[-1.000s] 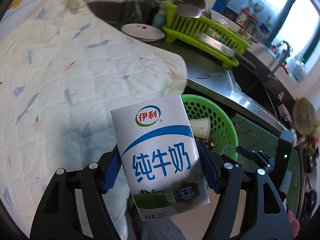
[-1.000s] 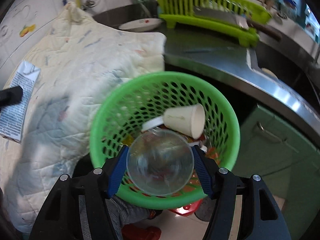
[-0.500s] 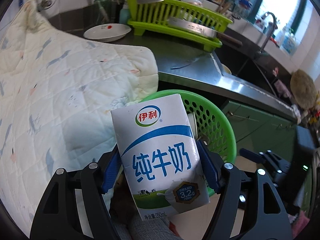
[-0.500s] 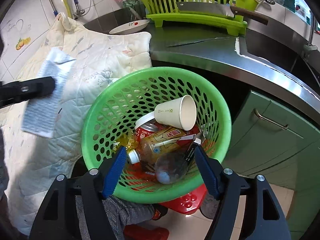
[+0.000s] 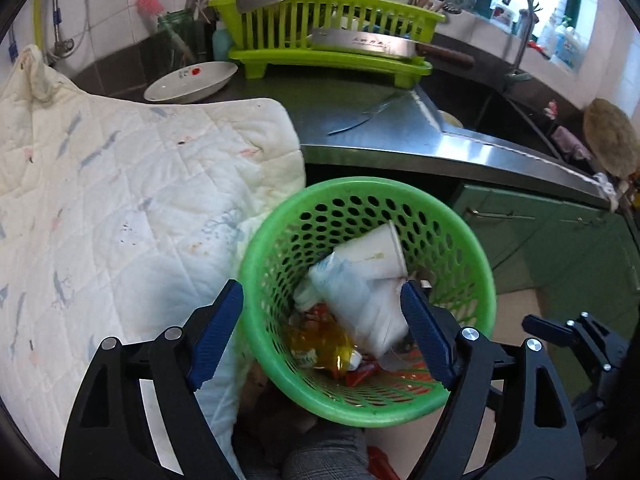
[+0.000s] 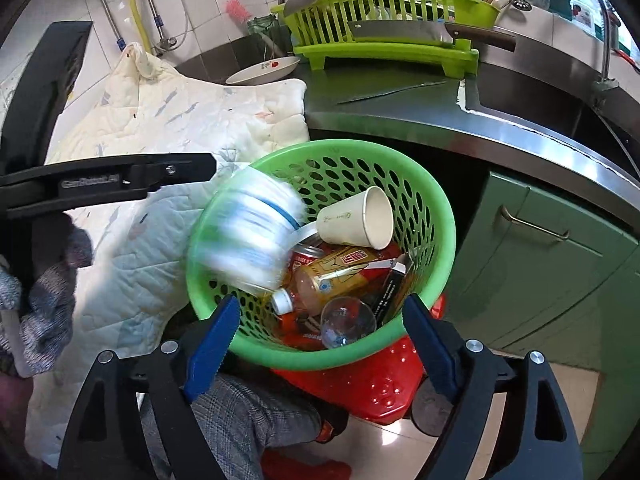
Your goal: Collect trash
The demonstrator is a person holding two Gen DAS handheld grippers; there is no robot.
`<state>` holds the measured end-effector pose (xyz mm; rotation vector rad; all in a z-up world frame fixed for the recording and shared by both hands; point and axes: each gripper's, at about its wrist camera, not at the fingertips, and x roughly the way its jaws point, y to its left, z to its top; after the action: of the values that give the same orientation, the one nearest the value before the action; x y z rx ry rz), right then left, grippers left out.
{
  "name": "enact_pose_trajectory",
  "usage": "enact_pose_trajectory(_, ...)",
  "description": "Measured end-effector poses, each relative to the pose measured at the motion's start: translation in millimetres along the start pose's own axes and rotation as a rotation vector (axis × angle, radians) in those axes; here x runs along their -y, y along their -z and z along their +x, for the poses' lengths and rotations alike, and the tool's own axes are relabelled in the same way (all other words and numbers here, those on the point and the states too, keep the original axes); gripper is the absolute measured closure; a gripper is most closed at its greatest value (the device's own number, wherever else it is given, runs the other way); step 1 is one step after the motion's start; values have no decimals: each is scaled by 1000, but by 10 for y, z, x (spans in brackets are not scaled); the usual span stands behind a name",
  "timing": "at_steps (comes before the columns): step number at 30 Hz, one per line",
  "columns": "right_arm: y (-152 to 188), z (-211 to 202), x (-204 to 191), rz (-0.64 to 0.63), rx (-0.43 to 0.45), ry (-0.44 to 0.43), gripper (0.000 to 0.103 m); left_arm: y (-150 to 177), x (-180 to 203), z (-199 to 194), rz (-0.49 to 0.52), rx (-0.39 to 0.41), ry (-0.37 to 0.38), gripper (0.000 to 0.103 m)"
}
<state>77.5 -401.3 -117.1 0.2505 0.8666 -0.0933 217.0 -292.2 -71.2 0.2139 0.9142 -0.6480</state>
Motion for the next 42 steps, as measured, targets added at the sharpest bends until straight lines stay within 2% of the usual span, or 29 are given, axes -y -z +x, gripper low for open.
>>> enact_pose_trajectory(12,84,-221,-323,-51,63,32,18,275,-313,-507,-49,76,-14,23)
enact_pose_trajectory(17,82,-284,-499,-65,85,26,14,439,-516,-834,-62,129,-73,20)
enact_pose_trajectory(24,51,-368,-849,-100,118,14,10,637,-772,-1295,-80,205,-163,5)
enact_pose_trajectory(39,-69,-596,-1417,-118,198,-33,8,1238,-1238,-1960,-201,307,-330,5)
enact_pose_trajectory(42,-72,-672,-1502,-133,220,-21,8,1312,-1280,-2049,-214,326,-331,5)
